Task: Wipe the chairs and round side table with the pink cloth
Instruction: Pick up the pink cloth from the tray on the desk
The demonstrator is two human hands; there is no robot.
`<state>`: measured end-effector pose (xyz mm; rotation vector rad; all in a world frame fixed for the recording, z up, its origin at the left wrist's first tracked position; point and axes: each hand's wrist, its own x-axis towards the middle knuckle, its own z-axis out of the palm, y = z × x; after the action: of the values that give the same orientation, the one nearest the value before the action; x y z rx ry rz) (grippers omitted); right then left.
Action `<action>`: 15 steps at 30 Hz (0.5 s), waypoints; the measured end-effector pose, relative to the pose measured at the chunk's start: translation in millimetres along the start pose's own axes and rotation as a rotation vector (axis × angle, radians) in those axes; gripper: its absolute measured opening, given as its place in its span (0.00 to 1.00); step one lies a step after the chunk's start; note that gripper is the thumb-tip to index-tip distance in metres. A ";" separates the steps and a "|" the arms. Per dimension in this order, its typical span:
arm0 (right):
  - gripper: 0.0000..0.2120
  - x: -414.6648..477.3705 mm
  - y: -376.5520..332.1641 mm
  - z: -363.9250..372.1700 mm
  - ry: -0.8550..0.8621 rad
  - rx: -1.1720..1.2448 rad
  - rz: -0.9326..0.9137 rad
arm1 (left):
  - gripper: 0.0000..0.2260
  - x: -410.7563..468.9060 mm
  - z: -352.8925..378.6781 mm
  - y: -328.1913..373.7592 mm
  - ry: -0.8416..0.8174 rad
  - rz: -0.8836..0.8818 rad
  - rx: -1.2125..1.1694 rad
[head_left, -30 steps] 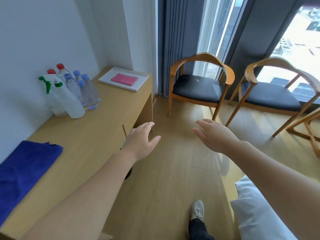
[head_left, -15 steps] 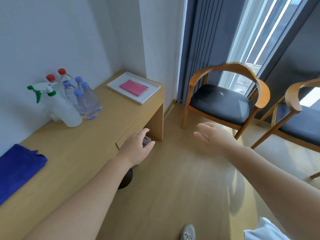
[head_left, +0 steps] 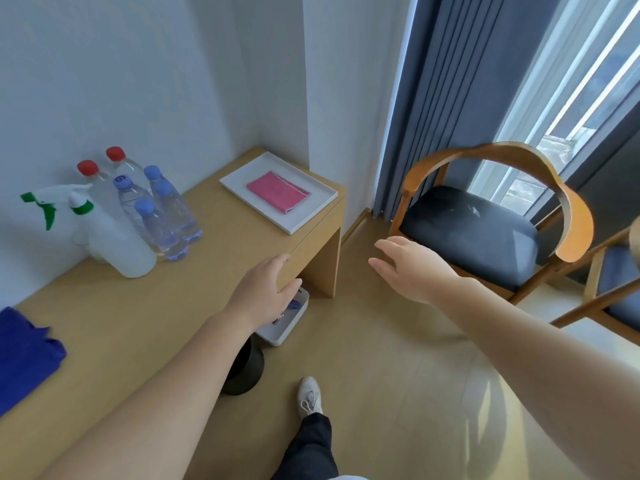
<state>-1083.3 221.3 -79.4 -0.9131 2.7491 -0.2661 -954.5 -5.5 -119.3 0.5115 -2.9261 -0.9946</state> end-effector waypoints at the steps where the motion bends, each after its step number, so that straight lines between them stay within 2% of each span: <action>1: 0.24 15.8 -1.3 -2.0 0.001 -0.008 -0.010 | 0.25 15.4 -2.2 -3.8 0.007 0.001 -0.013; 8: 0.25 121.5 -5.2 -16.6 -0.042 -0.047 -0.011 | 0.26 122.3 -17.3 -32.1 -0.037 0.007 -0.061; 15: 0.25 178.8 1.1 -17.6 -0.110 -0.042 0.013 | 0.25 179.6 -21.7 -47.8 -0.052 -0.003 -0.099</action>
<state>-1228.0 115.5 -91.7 -0.8925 2.6681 -0.1512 -1107.6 -109.2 -147.5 0.4936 -2.9026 -1.1642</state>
